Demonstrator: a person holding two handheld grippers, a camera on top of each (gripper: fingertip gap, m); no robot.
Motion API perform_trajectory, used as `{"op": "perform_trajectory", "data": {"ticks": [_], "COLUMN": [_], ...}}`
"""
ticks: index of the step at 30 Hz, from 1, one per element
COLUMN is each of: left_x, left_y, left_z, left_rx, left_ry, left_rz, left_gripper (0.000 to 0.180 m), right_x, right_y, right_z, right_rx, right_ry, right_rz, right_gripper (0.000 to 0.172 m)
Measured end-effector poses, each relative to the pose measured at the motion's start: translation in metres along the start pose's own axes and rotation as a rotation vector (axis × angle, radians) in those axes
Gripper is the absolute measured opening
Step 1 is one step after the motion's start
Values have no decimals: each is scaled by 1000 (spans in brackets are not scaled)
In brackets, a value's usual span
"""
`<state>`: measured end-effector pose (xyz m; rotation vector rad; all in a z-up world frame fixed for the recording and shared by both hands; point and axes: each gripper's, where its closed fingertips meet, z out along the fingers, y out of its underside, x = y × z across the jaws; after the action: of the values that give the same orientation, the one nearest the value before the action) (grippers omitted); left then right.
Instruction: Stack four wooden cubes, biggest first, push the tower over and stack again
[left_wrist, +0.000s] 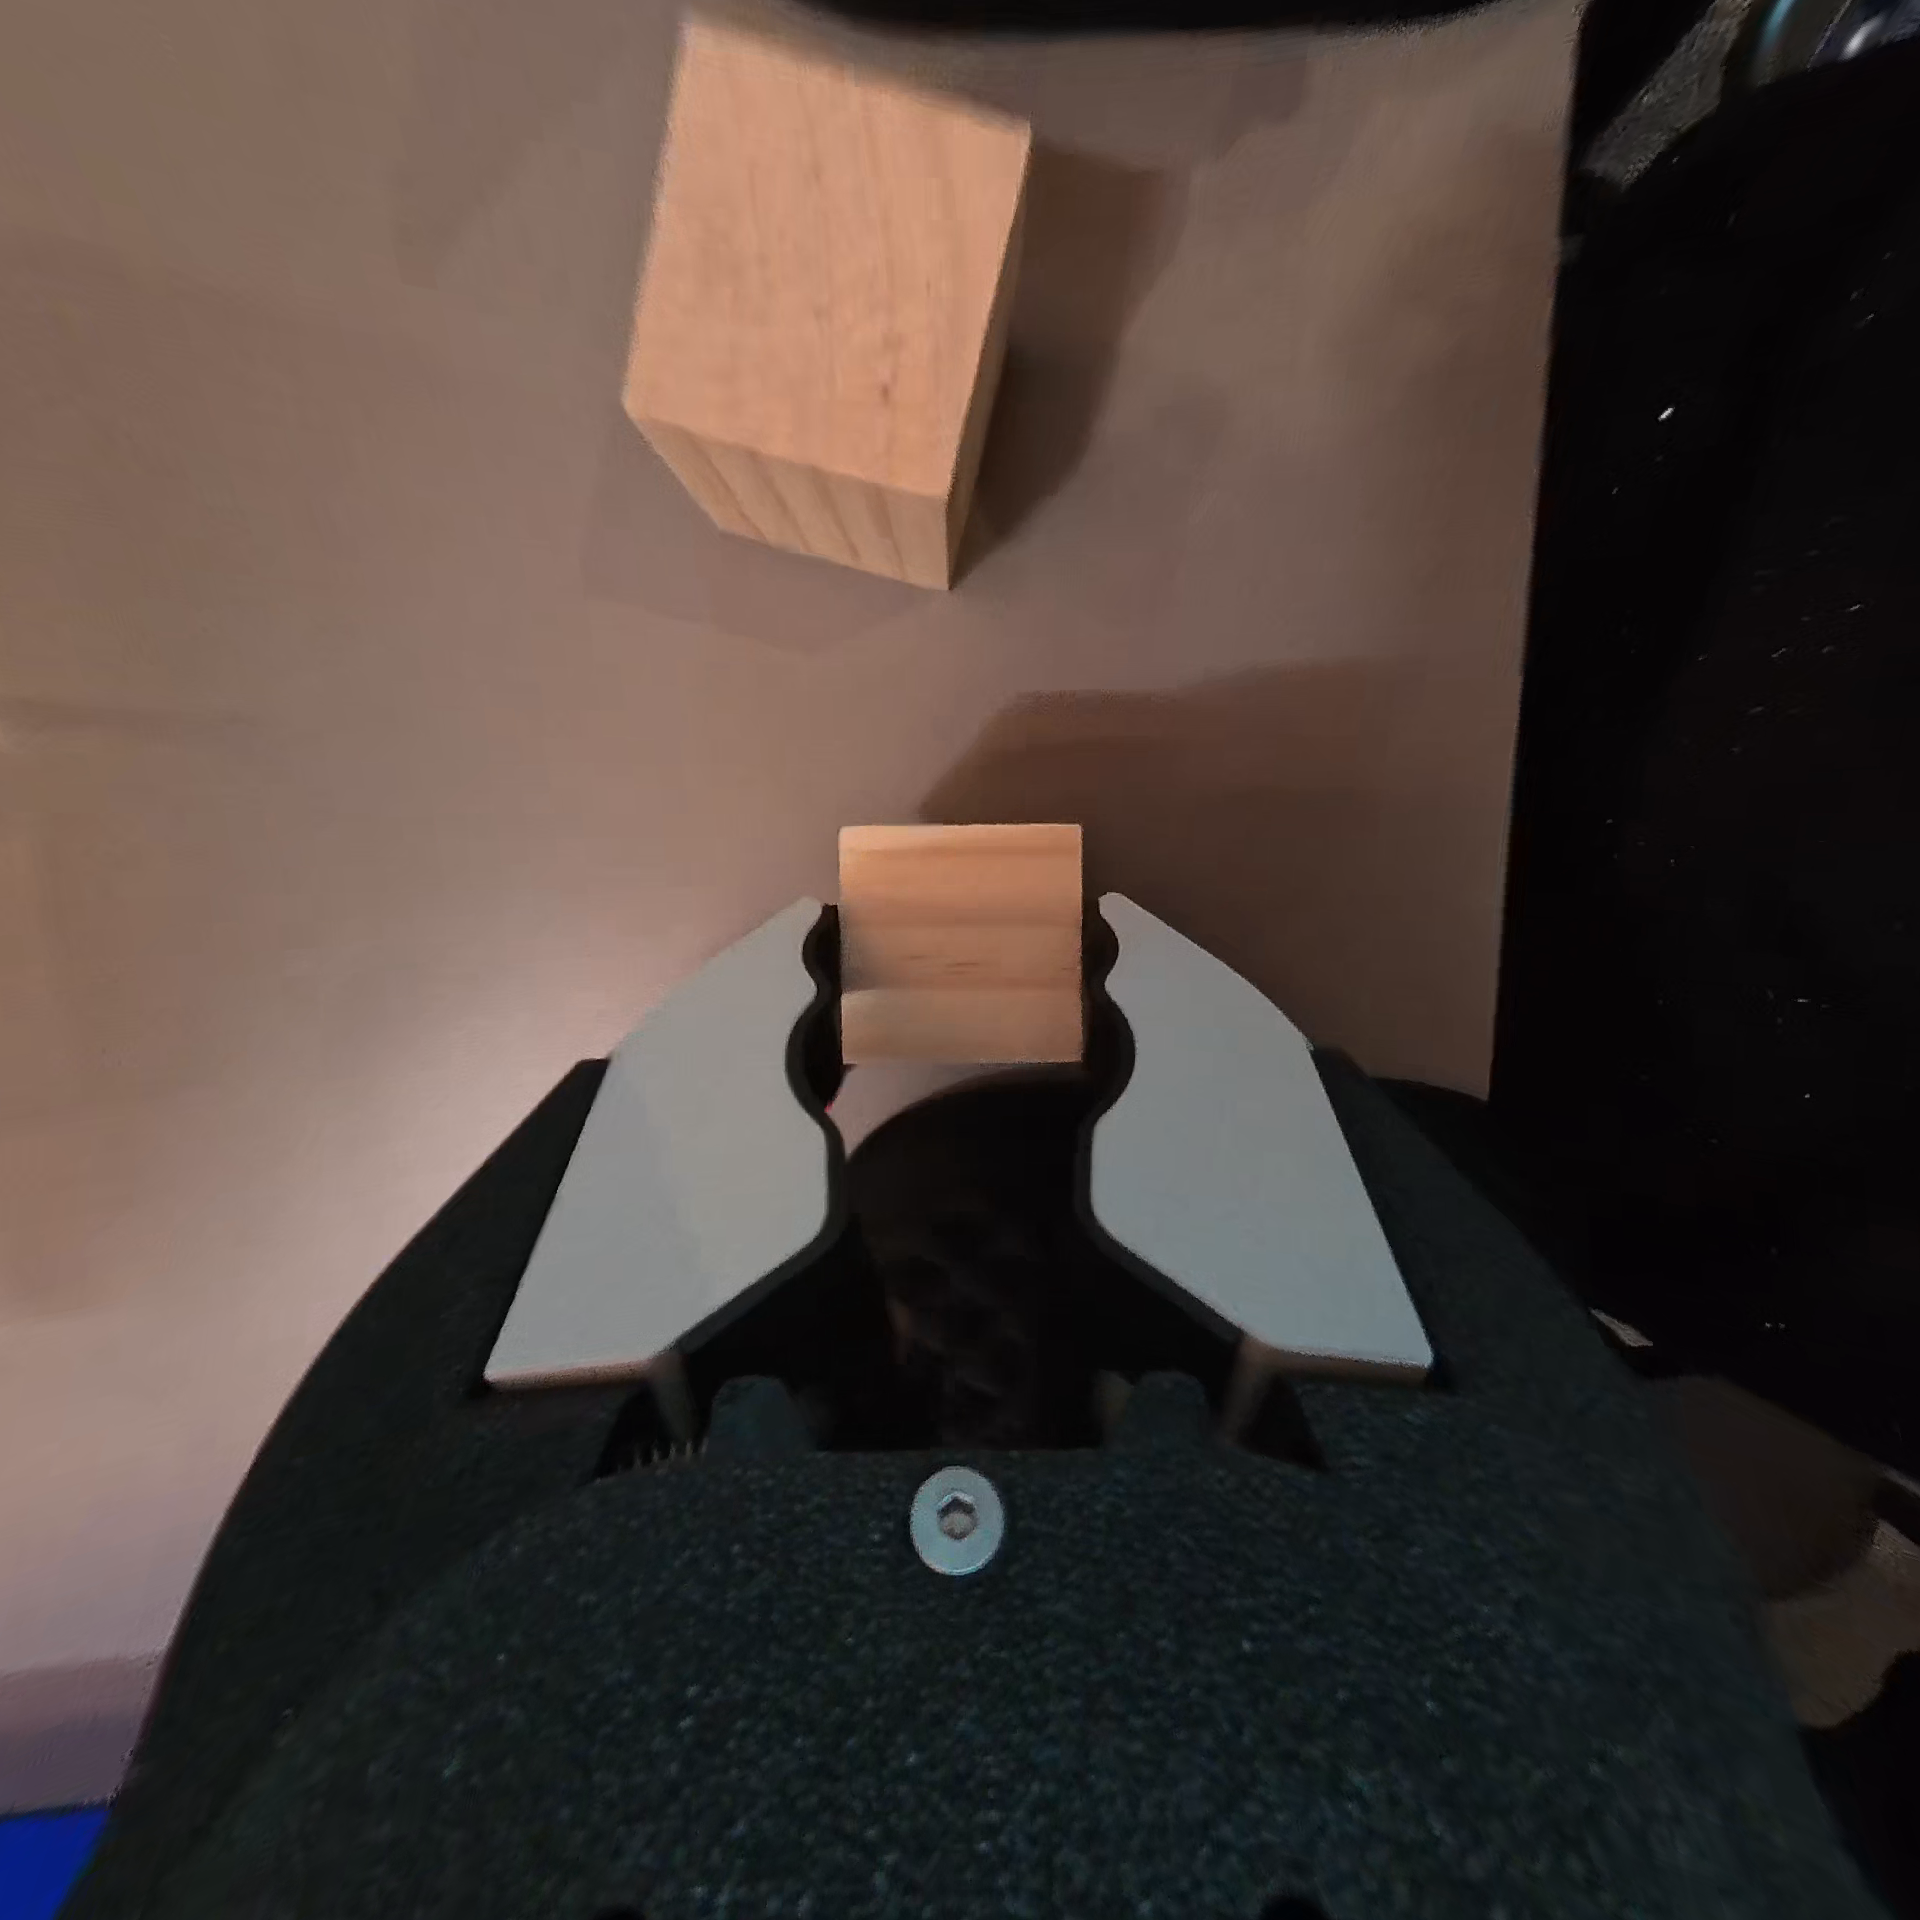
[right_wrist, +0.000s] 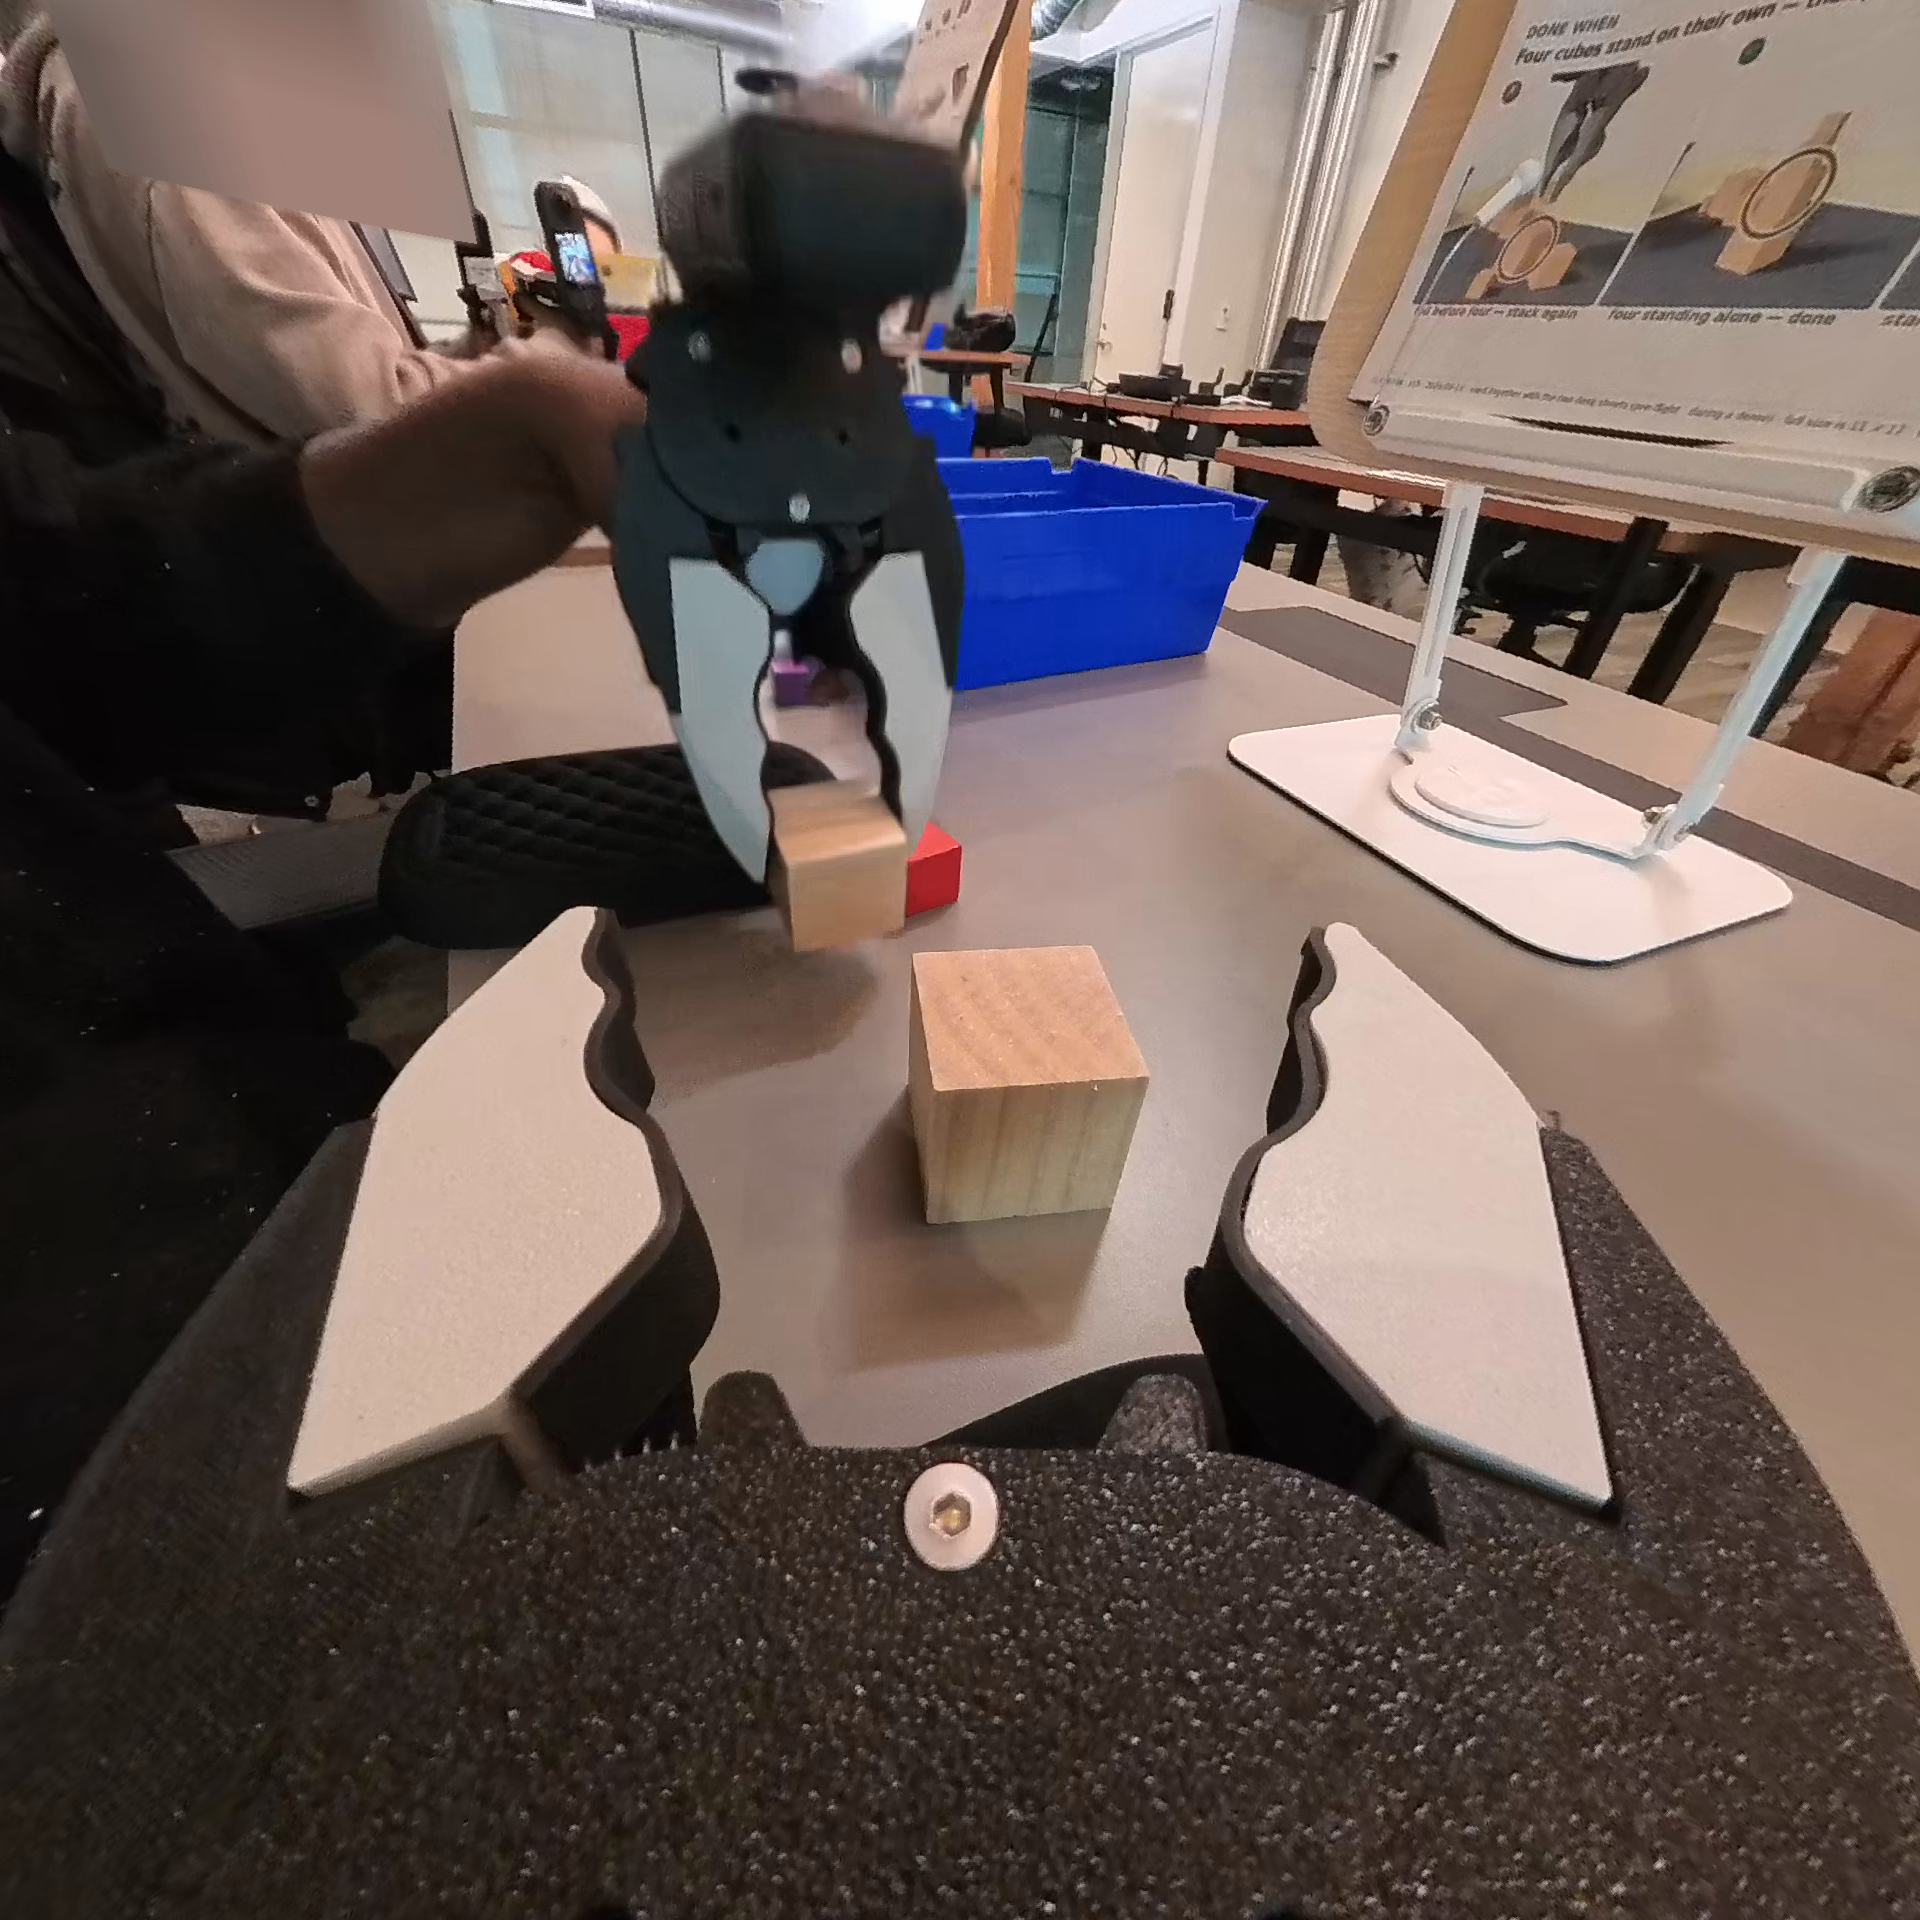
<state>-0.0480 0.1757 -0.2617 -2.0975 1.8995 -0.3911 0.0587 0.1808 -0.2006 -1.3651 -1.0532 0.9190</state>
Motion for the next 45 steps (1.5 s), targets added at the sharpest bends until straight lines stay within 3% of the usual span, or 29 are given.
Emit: {"op": "perform_trajectory", "data": {"ticks": [6, 12, 23, 39, 42, 45], "left_x": [-8, -12, -17, -18, -19, -22], "left_y": [-66, -100, -103, -103, -103, -98], "left_z": [-40, -19, 4, 10, 9, -2], "left_rx": [125, 114, 103, 107, 111, 124], "left_ry": [11, 78, 113, 124, 121, 99], "left_rz": [133, 225, 248, 235, 213, 198], "left_gripper": [44, 44, 44, 45, 62, 68], "right_x": [2, 1, 2, 2, 2, 2], "right_y": [1, 0, -1, -2, -2, -2], "right_z": [1, 0, -1, -2, -2, -2], "right_rx": [-7, 1, 14, 18, 20, 25], "right_ry": [11, 8, 0, 2, 2, 3], "right_rz": [4, 5, 17, 15, 17, 19], "right_gripper": [118, 118, 117, 116, 116, 116]}}
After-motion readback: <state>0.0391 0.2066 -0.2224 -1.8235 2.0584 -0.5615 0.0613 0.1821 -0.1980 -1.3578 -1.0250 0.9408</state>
